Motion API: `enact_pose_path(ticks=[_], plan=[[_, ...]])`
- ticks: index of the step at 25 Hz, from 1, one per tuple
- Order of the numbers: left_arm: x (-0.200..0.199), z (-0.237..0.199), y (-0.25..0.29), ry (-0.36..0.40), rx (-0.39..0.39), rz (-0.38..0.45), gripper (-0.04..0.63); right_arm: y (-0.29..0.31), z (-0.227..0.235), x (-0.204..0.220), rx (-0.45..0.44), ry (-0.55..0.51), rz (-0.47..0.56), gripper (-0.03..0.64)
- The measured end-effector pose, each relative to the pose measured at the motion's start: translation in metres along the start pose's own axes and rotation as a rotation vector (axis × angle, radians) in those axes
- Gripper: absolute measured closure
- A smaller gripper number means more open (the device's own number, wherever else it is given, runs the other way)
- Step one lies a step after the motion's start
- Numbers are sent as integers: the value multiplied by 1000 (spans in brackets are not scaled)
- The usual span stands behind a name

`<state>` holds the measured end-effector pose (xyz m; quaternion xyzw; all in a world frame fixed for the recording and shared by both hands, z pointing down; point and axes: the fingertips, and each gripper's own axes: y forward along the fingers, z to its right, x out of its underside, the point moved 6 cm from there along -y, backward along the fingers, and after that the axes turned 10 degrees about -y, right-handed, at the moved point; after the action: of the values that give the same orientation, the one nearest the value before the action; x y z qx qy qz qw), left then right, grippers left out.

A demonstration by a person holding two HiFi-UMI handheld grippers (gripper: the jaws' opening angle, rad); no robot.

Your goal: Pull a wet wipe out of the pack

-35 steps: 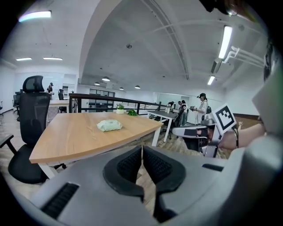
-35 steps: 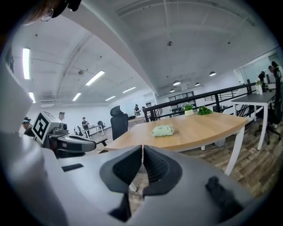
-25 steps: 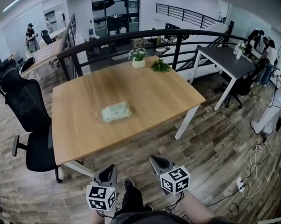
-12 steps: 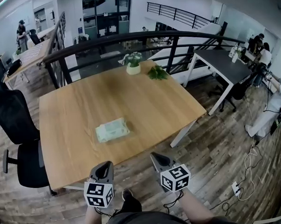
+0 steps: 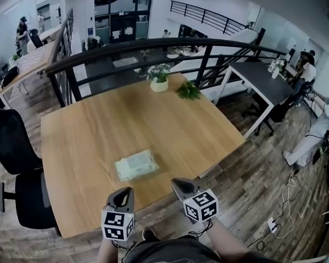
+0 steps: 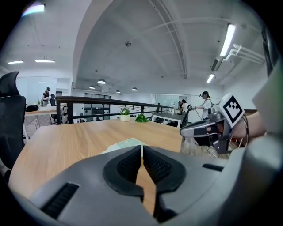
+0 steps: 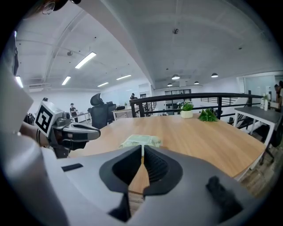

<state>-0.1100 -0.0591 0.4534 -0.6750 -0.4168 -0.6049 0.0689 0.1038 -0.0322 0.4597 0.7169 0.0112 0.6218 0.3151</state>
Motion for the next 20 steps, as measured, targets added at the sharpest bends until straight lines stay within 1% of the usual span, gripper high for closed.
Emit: enact_pose_path(ticks=[5, 8, 12, 16, 18, 20], plan=[[-5, -21, 18, -52, 5, 17, 572, 27, 5, 4, 3, 6, -51, 591], [-7, -26, 25, -54, -1, 12, 572, 41, 6, 2, -24, -35, -85, 591], [-6, -28, 35, -59, -12, 1, 574, 66, 15, 1, -62, -76, -106, 590], [-2, -30, 44, -67, -63, -14, 574, 97, 29, 5, -127, -130, -131, 583], [-3, -31, 49, -84, -103, -18, 574, 113, 37, 7, -182, -154, -147, 557], [-5, -31, 55, -94, -139, -21, 572, 126, 43, 8, -252, -174, -165, 493]])
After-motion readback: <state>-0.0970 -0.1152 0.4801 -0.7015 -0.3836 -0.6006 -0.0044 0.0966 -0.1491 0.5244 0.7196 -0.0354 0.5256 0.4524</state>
